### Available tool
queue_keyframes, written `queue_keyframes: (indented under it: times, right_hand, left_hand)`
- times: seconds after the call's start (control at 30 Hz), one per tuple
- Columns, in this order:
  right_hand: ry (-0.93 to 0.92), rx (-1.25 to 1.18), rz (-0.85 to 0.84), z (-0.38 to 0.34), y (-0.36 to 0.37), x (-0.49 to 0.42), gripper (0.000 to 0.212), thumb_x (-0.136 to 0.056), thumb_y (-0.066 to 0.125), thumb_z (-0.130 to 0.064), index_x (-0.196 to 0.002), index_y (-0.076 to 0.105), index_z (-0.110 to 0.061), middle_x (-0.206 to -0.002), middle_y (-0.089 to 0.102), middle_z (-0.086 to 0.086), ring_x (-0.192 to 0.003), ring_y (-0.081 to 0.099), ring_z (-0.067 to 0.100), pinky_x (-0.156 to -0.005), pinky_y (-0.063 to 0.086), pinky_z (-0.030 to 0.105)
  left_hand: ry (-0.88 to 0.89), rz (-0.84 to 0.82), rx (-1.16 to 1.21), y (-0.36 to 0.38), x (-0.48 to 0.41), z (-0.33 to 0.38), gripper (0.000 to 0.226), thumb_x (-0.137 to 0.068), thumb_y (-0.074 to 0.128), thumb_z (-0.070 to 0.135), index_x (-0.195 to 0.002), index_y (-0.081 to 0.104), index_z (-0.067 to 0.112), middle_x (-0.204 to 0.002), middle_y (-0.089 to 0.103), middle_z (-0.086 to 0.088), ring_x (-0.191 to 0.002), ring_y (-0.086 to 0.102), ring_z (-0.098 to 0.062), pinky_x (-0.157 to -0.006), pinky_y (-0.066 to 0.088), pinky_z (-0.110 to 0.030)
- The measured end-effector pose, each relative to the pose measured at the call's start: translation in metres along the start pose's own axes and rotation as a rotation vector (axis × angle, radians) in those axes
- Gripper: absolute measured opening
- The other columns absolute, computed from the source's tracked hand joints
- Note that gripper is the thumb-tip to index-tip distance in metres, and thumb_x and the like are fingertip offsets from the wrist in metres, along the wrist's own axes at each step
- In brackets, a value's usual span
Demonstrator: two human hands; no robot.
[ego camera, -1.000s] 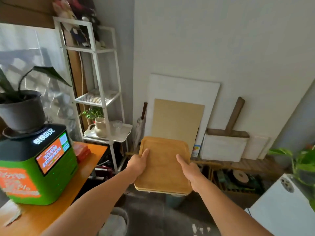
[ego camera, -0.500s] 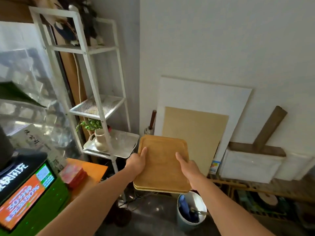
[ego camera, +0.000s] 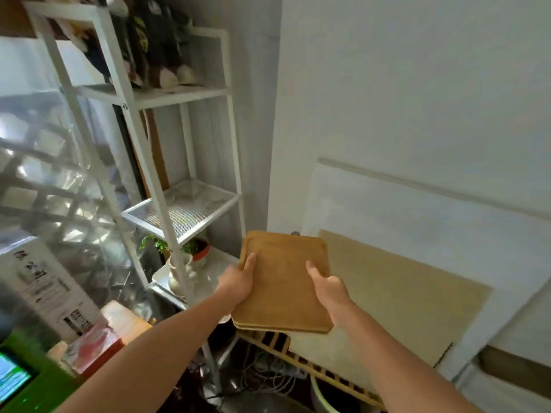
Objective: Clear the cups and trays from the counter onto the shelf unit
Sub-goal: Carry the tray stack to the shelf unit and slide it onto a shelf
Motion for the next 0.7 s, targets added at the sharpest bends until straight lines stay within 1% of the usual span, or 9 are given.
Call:
queue_keyframes:
  times: [0.07, 0.13, 0.23, 0.3, 0.37, 0.47, 0.5, 0.6, 0.7]
  right_hand:
    - [-0.019, 0.04, -0.024, -0.022, 0.017, -0.025, 0.075, -0.077, 0.057, -0.077, -0.112, 0.061, -0.011, -0.099, 0.067, 0.007, -0.09, 0.064, 0.029, -0.082, 0.05, 0.035]
    - [-0.03, 0.11, -0.089, -0.039, 0.04, -0.041, 0.079, -0.076, 0.054, -0.08, -0.112, 0.06, -0.01, -0.101, 0.066, 0.009, -0.09, 0.063, 0.031, -0.083, 0.051, 0.039]
    - [-0.091, 0.132, -0.164, -0.069, 0.071, -0.066, 0.085, -0.078, 0.052, -0.08, -0.12, 0.061, -0.006, -0.106, 0.066, 0.01, -0.097, 0.064, 0.032, -0.088, 0.052, 0.041]
    - [-0.15, 0.117, -0.204, -0.091, 0.091, -0.081, 0.085, -0.078, 0.053, -0.079, -0.121, 0.058, -0.005, -0.102, 0.063, 0.007, -0.094, 0.062, 0.03, -0.09, 0.052, 0.041]
    - [-0.181, 0.125, -0.205, -0.112, 0.106, -0.095, 0.088, -0.078, 0.053, -0.078, -0.123, 0.056, -0.003, -0.101, 0.06, 0.007, -0.091, 0.058, 0.029, -0.087, 0.049, 0.037]
    - [-0.219, 0.174, -0.23, -0.144, 0.13, -0.116, 0.096, -0.078, 0.05, -0.081, -0.129, 0.056, 0.0, -0.12, 0.064, 0.016, -0.106, 0.06, 0.034, -0.086, 0.044, 0.035]
    - [-0.223, 0.171, -0.253, -0.156, 0.138, -0.123, 0.098, -0.077, 0.05, -0.081, -0.131, 0.054, 0.0, -0.125, 0.062, 0.017, -0.11, 0.06, 0.035, -0.088, 0.046, 0.036]
    - [-0.229, 0.186, -0.318, -0.189, 0.156, -0.144, 0.104, -0.075, 0.052, -0.083, -0.138, 0.048, -0.001, -0.133, 0.059, 0.017, -0.115, 0.059, 0.035, -0.097, 0.048, 0.042]
    - [-0.237, 0.193, -0.378, -0.215, 0.173, -0.159, 0.107, -0.072, 0.053, -0.084, -0.144, 0.042, -0.005, -0.136, 0.057, 0.013, -0.116, 0.058, 0.032, -0.091, 0.045, 0.039]
  left_hand:
    - [-0.019, 0.076, 0.004, -0.015, -0.019, 0.003, 0.082, -0.086, 0.028, 0.081, -0.123, 0.06, 0.016, -0.087, 0.059, 0.001, -0.077, 0.055, -0.017, -0.077, 0.043, -0.033]
    - [-0.035, 0.138, 0.002, -0.033, -0.034, 0.001, 0.083, -0.088, 0.028, 0.079, -0.127, 0.059, 0.013, -0.087, 0.059, 0.002, -0.078, 0.055, -0.019, -0.08, 0.041, -0.034]
    - [-0.048, 0.22, -0.049, -0.06, -0.064, 0.002, 0.085, -0.09, 0.028, 0.076, -0.127, 0.061, 0.006, -0.111, 0.065, -0.014, -0.098, 0.061, -0.031, -0.083, 0.041, -0.036]
    - [-0.029, 0.274, -0.117, -0.08, -0.082, 0.012, 0.085, -0.094, 0.026, 0.071, -0.122, 0.062, 0.0, -0.115, 0.065, -0.019, -0.098, 0.06, -0.032, -0.079, 0.039, -0.034]
    - [-0.005, 0.304, -0.168, -0.095, -0.098, 0.021, 0.081, -0.097, 0.024, 0.067, -0.12, 0.062, -0.001, -0.115, 0.065, -0.022, -0.098, 0.061, -0.033, -0.078, 0.04, -0.034]
    - [-0.033, 0.35, -0.141, -0.115, -0.122, 0.024, 0.074, -0.096, 0.026, 0.067, -0.099, 0.06, 0.001, -0.108, 0.065, -0.021, -0.081, 0.058, -0.025, -0.075, 0.042, -0.036]
    - [-0.049, 0.366, -0.115, -0.121, -0.13, 0.025, 0.073, -0.096, 0.026, 0.067, -0.097, 0.059, 0.002, -0.108, 0.065, -0.021, -0.083, 0.058, -0.026, -0.077, 0.043, -0.037]
    - [-0.082, 0.392, -0.058, -0.133, -0.154, 0.032, 0.08, -0.097, 0.024, 0.066, -0.113, 0.061, -0.003, -0.112, 0.063, -0.021, -0.1, 0.061, -0.034, -0.085, 0.047, -0.039]
    - [-0.093, 0.423, -0.019, -0.143, -0.173, 0.037, 0.08, -0.097, 0.025, 0.066, -0.113, 0.063, -0.002, -0.101, 0.062, -0.015, -0.085, 0.056, -0.027, -0.074, 0.041, -0.035]
Point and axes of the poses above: each hand's wrist, its own x-axis away from the middle knuckle, its own y-axis out of the palm, z = x × y, the point moved 9 cm from there along -x, towards the middle knuckle
